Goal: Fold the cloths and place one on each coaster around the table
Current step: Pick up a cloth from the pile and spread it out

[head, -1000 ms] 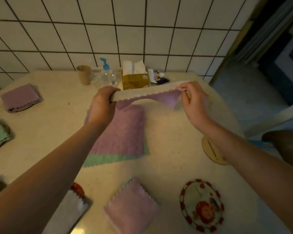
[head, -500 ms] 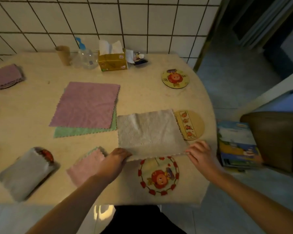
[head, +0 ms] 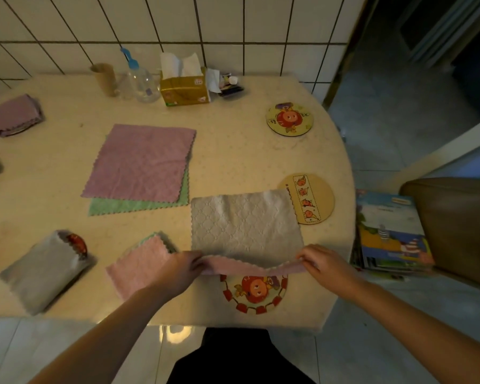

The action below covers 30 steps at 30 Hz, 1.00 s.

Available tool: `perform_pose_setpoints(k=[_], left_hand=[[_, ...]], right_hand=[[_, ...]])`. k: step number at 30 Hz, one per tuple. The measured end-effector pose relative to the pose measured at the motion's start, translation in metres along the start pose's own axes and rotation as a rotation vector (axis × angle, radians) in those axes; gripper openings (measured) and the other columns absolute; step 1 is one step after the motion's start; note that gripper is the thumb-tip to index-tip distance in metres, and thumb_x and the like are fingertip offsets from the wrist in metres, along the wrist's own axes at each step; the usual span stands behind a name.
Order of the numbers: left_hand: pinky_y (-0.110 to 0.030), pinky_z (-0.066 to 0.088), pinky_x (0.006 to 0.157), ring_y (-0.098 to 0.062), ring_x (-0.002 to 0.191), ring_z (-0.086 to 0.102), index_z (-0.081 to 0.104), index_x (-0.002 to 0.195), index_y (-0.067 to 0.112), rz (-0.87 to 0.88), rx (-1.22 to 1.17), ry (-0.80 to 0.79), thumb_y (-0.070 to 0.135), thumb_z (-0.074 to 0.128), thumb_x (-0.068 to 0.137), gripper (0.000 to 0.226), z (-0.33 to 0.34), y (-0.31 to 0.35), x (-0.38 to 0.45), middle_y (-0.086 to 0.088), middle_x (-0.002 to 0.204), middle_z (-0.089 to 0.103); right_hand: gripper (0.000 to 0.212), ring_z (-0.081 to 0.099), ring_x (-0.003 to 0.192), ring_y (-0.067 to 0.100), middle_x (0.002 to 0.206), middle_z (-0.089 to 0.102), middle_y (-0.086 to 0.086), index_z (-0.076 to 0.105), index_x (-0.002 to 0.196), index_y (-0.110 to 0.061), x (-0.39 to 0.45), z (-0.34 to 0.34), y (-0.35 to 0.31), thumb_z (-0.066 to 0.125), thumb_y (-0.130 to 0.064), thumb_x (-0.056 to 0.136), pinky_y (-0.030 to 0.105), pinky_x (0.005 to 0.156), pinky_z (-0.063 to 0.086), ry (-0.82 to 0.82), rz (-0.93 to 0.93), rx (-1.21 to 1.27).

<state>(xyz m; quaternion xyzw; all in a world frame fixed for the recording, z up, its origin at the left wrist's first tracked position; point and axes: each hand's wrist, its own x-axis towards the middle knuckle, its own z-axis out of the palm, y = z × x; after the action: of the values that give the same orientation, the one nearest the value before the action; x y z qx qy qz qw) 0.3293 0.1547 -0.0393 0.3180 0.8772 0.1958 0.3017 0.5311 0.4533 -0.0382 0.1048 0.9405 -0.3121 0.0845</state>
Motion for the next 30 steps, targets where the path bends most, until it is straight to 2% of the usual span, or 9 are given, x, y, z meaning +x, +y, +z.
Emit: perform_pose_setpoints(k=[2, 4, 6, 11, 14, 18, 23, 26, 30], left_hand=[[-0.037, 0.046, 0.060, -0.019, 0.063, 0.056, 0.059, 0.074, 0.009, -0.057, -0.095, 0.057, 0.019, 0.063, 0.081, 0.013, -0.010, 0.000, 0.014, -0.005, 0.068, 0.062], [-0.033, 0.035, 0.054, -0.018, 0.057, 0.047, 0.051, 0.066, 0.010, -0.135, -0.179, 0.090, 0.013, 0.065, 0.083, 0.023, -0.019, 0.001, 0.028, -0.004, 0.061, 0.053], [-0.030, 0.030, 0.053, -0.018, 0.058, 0.043, 0.052, 0.066, 0.008, -0.218, -0.237, 0.132, 0.011, 0.065, 0.085, 0.023, -0.025, 0.001, 0.047, -0.005, 0.060, 0.050], [-0.032, 0.034, 0.059, -0.025, 0.067, 0.051, 0.066, 0.081, -0.003, -0.363, -0.243, 0.184, 0.021, 0.064, 0.087, 0.024, -0.036, -0.003, 0.088, -0.015, 0.071, 0.060], [-0.031, 0.032, 0.053, -0.024, 0.064, 0.052, 0.063, 0.073, 0.003, -0.398, -0.263, 0.180, 0.022, 0.065, 0.088, 0.025, -0.040, -0.008, 0.106, -0.012, 0.066, 0.059], [-0.030, 0.031, 0.053, -0.022, 0.057, 0.049, 0.051, 0.057, 0.010, -0.421, -0.281, 0.162, 0.025, 0.065, 0.088, 0.037, -0.043, -0.018, 0.123, -0.008, 0.055, 0.051], [-0.030, 0.035, 0.053, -0.026, 0.058, 0.057, 0.062, 0.067, -0.004, -0.457, -0.255, 0.144, 0.030, 0.067, 0.085, 0.039, -0.044, -0.025, 0.133, -0.019, 0.061, 0.060], [-0.030, 0.033, 0.053, -0.028, 0.059, 0.057, 0.062, 0.068, -0.004, -0.441, -0.217, 0.151, 0.029, 0.068, 0.085, 0.038, -0.045, -0.024, 0.135, -0.017, 0.060, 0.057], [-0.033, 0.040, 0.053, -0.032, 0.065, 0.063, 0.063, 0.067, 0.001, -0.397, -0.137, 0.167, 0.027, 0.068, 0.084, 0.032, -0.052, -0.019, 0.132, -0.019, 0.064, 0.065]], right_hand=[[0.013, 0.058, 0.087, -0.004, 0.094, 0.062, -0.014, 0.060, 0.102, -0.023, 0.017, -0.012, -0.005, 0.056, -0.016, 0.092, 0.018, 0.077, 0.050, 0.065, 0.057, 0.061], [0.015, 0.058, 0.084, -0.006, 0.091, 0.059, -0.022, 0.059, 0.104, -0.025, 0.039, -0.023, -0.008, 0.055, -0.017, 0.093, 0.015, 0.073, 0.050, 0.114, 0.115, 0.105], [0.015, 0.058, 0.082, -0.004, 0.088, 0.056, -0.023, 0.058, 0.105, -0.026, 0.064, -0.032, -0.007, 0.053, -0.019, 0.094, 0.019, 0.071, 0.052, 0.128, 0.167, 0.099], [0.011, 0.061, 0.080, 0.006, 0.090, 0.063, -0.009, 0.060, 0.102, -0.019, 0.120, -0.046, 0.005, 0.054, -0.018, 0.093, 0.026, 0.071, 0.054, 0.096, 0.249, 0.035], [0.010, 0.058, 0.073, 0.006, 0.080, 0.060, -0.010, 0.062, 0.100, -0.017, 0.143, -0.049, 0.014, 0.056, -0.018, 0.093, 0.017, 0.058, 0.042, 0.062, 0.250, -0.033], [0.009, 0.048, 0.059, 0.000, 0.067, 0.051, -0.014, 0.062, 0.098, -0.014, 0.159, -0.052, 0.024, 0.056, -0.019, 0.093, 0.017, 0.050, 0.032, 0.027, 0.253, -0.090], [0.009, 0.048, 0.053, 0.001, 0.064, 0.048, -0.015, 0.062, 0.098, -0.015, 0.172, -0.054, 0.027, 0.055, -0.020, 0.093, 0.016, 0.047, 0.029, -0.014, 0.241, -0.101], [0.010, 0.046, 0.052, 0.000, 0.060, 0.045, -0.015, 0.062, 0.097, -0.015, 0.178, -0.055, 0.029, 0.055, -0.020, 0.094, 0.017, 0.046, 0.027, -0.018, 0.233, -0.122], [0.009, 0.045, 0.051, -0.001, 0.060, 0.045, -0.016, 0.062, 0.096, -0.016, 0.181, -0.056, 0.033, 0.055, -0.021, 0.093, 0.016, 0.046, 0.027, -0.026, 0.222, -0.142]])
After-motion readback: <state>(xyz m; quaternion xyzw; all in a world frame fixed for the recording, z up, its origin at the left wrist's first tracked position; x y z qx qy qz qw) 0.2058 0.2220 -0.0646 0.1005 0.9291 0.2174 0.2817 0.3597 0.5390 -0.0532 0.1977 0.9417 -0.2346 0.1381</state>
